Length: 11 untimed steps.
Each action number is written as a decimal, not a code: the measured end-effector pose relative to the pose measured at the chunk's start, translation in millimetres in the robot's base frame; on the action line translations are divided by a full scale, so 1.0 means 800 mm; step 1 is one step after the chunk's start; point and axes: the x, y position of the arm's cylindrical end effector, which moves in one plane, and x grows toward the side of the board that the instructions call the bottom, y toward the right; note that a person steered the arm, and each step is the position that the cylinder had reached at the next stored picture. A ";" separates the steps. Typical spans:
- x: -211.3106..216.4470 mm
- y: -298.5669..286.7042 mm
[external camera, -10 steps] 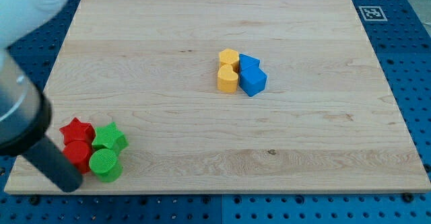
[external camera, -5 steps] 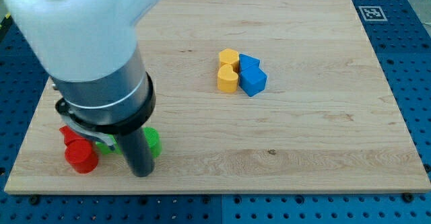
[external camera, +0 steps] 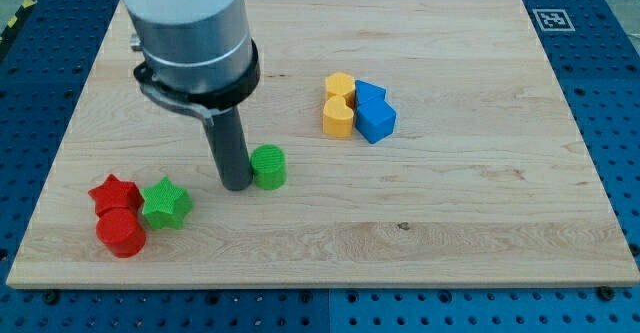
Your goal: Move the green circle below the yellow heart
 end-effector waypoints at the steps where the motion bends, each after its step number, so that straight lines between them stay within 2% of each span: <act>1: -0.029 -0.012; 2: -0.030 0.010; 3: 0.013 0.012; 4: 0.027 0.014; 7: 0.020 0.113; 10: 0.013 0.109; 11: -0.004 0.118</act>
